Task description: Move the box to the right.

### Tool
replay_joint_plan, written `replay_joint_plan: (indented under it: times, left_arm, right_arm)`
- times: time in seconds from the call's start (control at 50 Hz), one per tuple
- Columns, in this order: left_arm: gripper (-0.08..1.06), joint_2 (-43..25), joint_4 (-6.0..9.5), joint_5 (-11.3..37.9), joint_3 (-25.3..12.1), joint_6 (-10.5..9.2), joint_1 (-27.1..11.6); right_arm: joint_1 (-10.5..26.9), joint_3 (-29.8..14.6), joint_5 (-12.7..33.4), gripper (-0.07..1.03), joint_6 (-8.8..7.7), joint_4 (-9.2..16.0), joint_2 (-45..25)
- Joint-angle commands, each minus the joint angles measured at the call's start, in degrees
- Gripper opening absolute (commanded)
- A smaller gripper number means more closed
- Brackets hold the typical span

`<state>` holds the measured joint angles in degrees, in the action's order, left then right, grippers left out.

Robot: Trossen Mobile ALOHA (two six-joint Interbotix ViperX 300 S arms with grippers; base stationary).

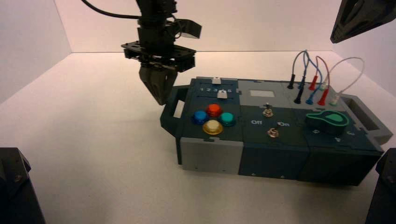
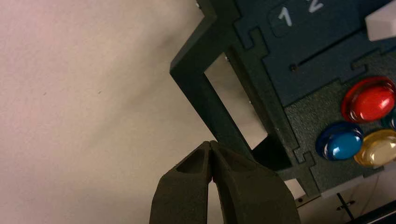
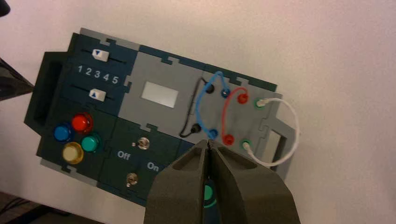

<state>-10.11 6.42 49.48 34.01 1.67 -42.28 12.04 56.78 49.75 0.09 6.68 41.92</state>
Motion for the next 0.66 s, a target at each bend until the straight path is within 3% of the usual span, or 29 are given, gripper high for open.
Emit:
replay_joint_plan:
  times: [0.02, 0.14, 0.34, 0.66]
  left_arm:
    - [-0.03, 1.0, 0.62, -0.4, -1.3, 0.26, -1.4]
    - [-0.03, 2.6, 0.18, -0.4, -0.5, 0.0, -0.2]
    - [-0.03, 10.8, -0.44, -0.3, 2.8, 0.18, 5.2]
    - [-0.03, 16.7, -3.25, 0.0, 4.0, 0.44, 6.1]
  right_arm:
    - [0.3, -1.9, -0.1, -0.02, -0.09, 0.2, 0.1]
    - [0.3, -1.8, 0.2, -0.02, -0.09, 0.1, 0.2]
    - [0.3, -1.9, 1.1, -0.02, -0.18, -0.2, 0.5]
    - [0.3, -1.9, 2.1, -0.02, 0.09, 0.0, 4.1]
